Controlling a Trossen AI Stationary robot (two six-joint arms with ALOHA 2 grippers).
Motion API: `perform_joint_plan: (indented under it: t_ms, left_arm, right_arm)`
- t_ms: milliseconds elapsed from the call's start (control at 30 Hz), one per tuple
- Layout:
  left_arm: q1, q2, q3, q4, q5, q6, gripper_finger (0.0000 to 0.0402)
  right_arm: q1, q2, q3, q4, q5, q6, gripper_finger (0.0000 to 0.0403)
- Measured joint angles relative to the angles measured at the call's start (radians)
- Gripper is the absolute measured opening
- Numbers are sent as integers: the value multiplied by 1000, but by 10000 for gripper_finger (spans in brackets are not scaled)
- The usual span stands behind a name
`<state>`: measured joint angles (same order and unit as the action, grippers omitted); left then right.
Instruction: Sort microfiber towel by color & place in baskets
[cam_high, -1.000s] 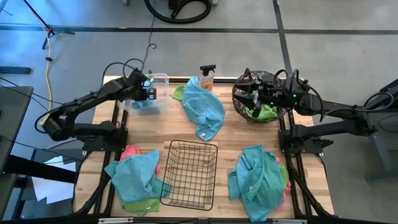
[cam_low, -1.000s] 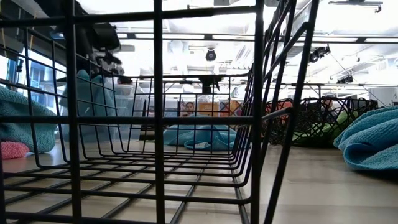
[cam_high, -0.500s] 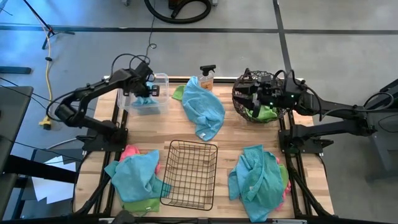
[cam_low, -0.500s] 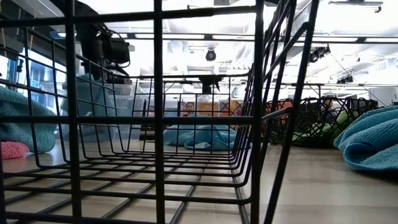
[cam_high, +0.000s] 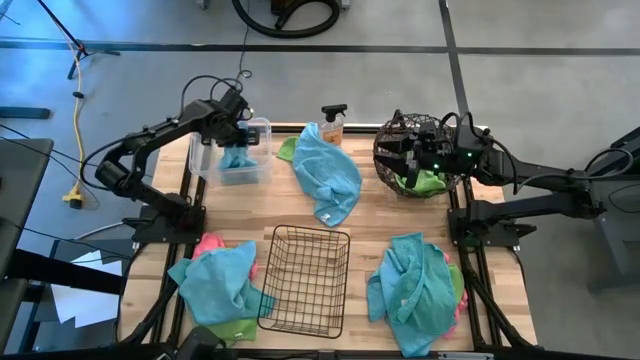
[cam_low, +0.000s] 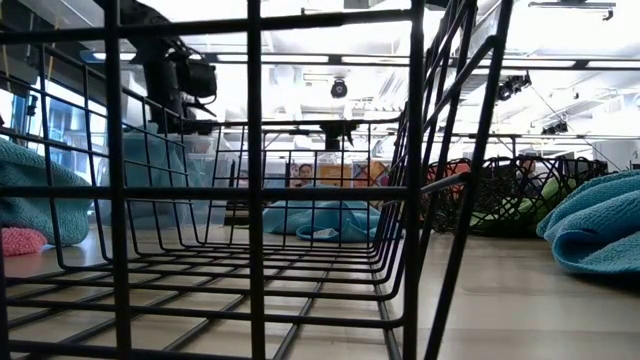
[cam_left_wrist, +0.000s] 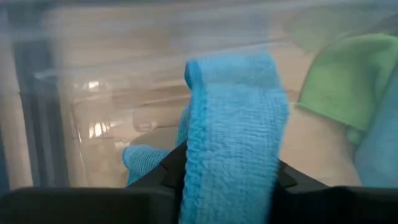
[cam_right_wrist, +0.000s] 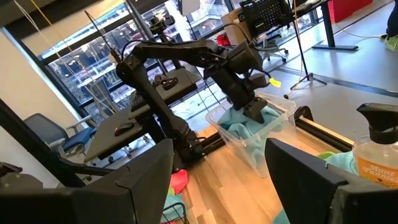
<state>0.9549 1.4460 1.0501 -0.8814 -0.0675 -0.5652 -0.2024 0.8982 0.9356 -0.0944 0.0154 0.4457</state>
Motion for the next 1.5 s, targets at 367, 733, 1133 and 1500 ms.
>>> perform_joint_plan:
  t_ms: [367, 733, 1133, 1500]
  left_arm:
    - [2, -1, 159, -119, 18, 101, 176]
    - [-18, -121, 198, -132, 23, 149, 179]
    - [-318, -430, 98, 256, 95, 126, 179]
    - [-702, -537, -201, 834, 151, 21, 179]
  right_arm:
    - [0, 0, 0, 0, 0, 0, 252]
    - [0, 0, 0, 0, 0, 0, 252]
    - [0, 0, 0, 69, 0, 0, 252]
    - [0, 16, 0, 196, -4, -8, 252]
